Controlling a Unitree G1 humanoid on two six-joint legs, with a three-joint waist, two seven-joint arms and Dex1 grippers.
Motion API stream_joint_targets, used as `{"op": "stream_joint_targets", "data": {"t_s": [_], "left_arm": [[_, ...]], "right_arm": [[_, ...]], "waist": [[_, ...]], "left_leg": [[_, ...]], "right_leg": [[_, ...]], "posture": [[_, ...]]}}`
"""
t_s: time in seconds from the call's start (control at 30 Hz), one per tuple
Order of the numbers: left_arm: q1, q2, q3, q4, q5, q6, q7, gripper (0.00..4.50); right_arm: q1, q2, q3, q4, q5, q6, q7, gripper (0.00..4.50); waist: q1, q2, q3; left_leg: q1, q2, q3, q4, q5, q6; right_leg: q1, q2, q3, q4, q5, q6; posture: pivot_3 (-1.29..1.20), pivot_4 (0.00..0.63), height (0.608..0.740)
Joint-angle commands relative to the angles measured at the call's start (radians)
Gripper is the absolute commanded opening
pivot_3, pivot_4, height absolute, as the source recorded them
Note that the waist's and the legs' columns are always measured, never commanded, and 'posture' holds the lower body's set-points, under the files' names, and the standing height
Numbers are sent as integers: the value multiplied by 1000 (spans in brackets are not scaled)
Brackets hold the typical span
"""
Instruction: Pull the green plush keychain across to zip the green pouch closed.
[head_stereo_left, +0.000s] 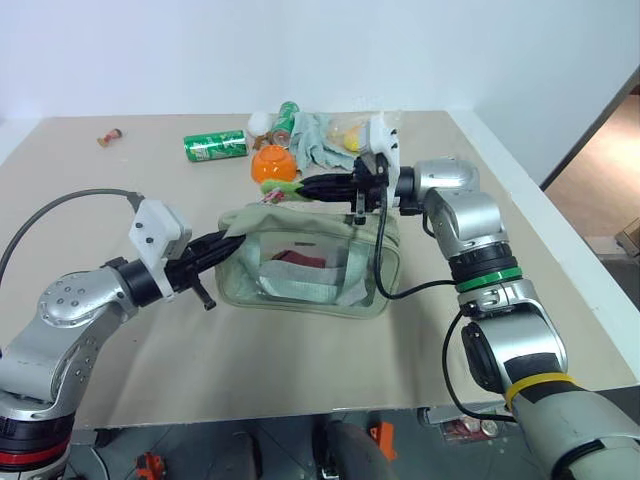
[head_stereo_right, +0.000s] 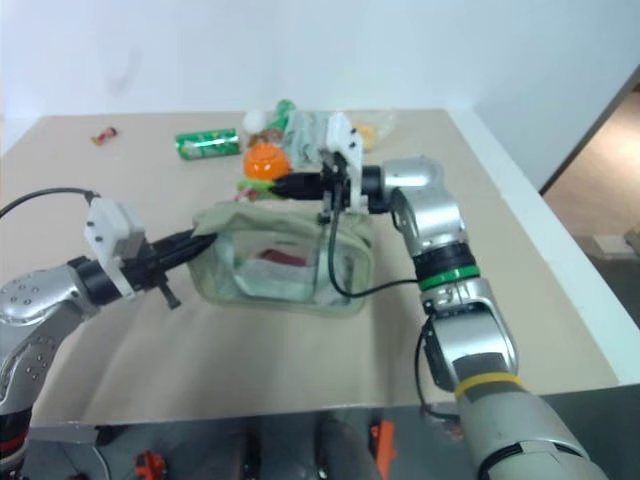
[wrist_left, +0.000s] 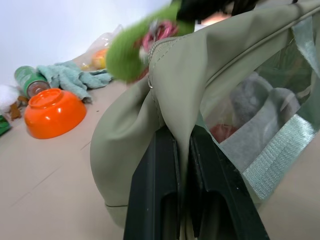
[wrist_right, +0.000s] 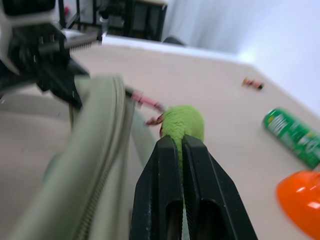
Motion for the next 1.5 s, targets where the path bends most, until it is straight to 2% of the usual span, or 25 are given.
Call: {"op": "stream_joint_targets", "data": {"t_s": [0.03,0.53,0.83,1.5], "left_arm": [[-17,-5,-9,-8,7,-9,6,0],[-58,-2,-53,44,66,-1,26,0],[-75,-9,-41,74,57,34,71,0],[-93,12,-56,110,87,38,58,0]], "right_arm": [[-35,-20,-62,-92,43,14,-41,48],[-73,-69,-120,-214,98,56,-153,48],[-36,-94,-126,-271,119,93,-188,48],[9,-151,-165,-291,134,111,-255,48]], "waist": [[0,0,0],[2,0,0],[2,0,0],[-3,0,0]], "left_leg": [[0,0,0,0,0,0],[0,-1,0,0,0,0],[-1,0,0,0,0,0],[2,0,0,-1,0,0]], "right_leg": [[0,0,0,0,0,0],[0,-1,0,0,0,0],[0,-1,0,0,0,0],[0,2,1,0,0,0]], "posture": [[0,150,740],[0,150,740],[0,150,740],[0,150,740]]}}
